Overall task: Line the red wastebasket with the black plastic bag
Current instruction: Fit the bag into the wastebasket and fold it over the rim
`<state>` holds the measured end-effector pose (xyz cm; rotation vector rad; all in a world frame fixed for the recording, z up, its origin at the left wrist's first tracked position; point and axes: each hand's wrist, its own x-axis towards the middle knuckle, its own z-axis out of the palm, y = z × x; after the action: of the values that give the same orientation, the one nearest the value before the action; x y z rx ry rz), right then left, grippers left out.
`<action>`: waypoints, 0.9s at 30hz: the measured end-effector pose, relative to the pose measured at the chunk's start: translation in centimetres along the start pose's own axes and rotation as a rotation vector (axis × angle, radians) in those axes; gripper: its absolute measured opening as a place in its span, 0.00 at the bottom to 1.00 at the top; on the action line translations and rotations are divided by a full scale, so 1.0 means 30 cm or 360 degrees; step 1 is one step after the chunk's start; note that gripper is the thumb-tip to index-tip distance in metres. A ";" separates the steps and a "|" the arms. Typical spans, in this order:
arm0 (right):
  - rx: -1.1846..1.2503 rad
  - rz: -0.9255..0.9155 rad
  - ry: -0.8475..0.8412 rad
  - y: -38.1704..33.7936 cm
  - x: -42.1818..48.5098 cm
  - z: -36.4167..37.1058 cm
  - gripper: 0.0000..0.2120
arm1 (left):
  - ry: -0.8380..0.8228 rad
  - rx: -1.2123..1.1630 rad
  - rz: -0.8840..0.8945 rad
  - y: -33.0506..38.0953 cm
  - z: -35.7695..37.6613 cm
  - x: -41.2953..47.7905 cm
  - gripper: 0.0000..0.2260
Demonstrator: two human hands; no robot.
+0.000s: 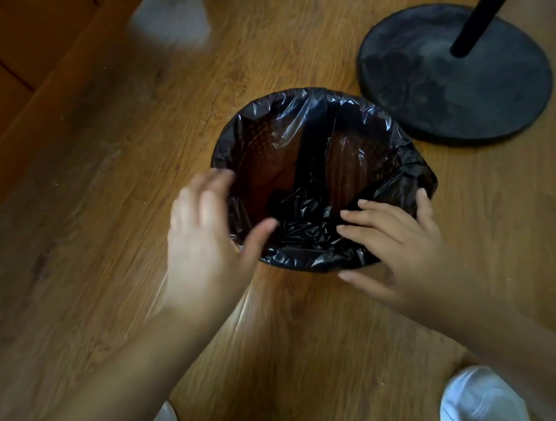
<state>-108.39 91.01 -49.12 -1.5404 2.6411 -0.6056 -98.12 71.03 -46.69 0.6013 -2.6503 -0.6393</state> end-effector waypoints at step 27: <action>0.0025 -0.0245 0.0262 0.030 0.029 0.032 0.08 | -0.0381 0.0260 0.0565 -0.060 0.014 -0.025 0.09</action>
<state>-109.36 90.37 -50.16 -1.7744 2.6403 -0.7928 -97.07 70.07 -48.11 0.0877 -2.9493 -0.4137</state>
